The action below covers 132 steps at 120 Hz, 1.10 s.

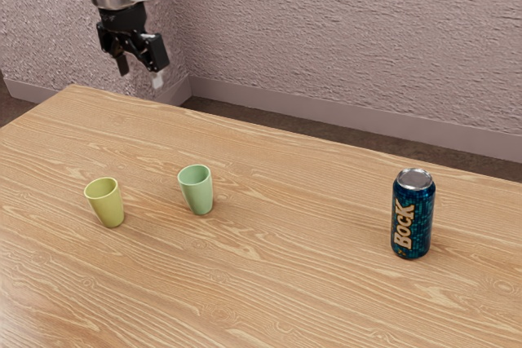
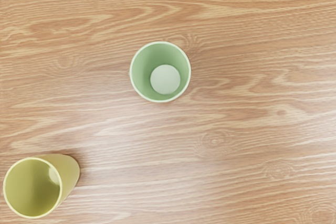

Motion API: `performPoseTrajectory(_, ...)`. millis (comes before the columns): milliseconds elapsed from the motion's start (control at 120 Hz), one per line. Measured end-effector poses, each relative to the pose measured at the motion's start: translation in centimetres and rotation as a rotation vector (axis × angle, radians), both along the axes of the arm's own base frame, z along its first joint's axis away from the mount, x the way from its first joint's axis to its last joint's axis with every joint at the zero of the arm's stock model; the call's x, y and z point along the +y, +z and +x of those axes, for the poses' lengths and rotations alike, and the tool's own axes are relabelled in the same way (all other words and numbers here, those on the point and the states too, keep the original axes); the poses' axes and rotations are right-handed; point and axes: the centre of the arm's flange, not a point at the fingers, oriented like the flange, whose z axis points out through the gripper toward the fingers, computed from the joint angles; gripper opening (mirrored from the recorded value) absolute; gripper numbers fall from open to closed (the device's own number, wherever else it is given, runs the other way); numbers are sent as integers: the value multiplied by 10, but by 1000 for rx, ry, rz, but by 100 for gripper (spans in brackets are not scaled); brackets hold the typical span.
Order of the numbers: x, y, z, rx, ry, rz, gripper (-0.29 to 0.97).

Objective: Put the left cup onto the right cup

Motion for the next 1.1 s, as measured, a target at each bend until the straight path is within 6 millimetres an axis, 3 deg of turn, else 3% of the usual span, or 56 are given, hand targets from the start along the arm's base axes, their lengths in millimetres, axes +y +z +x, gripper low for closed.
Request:
performPoseTrajectory(100, 15, -1, -2, -3, 20, -1, 68)
performPoseTrajectory(158, 23, -12, -9, 14, 29, -10, 68)
performPoseTrajectory(300, 43, -78, -30, 82, 58, -42, 68)
performPoseTrajectory(475, 85, -145, -53, 112, 194, -80, 68)
performPoseTrajectory(600, 111, -169, -57, 89, 295, -88, 68)
performPoseTrajectory(842, 168, -227, -48, 82, 464, -67, 68)
performPoseTrajectory(1100, 156, -276, -25, 90, 495, -67, 68)
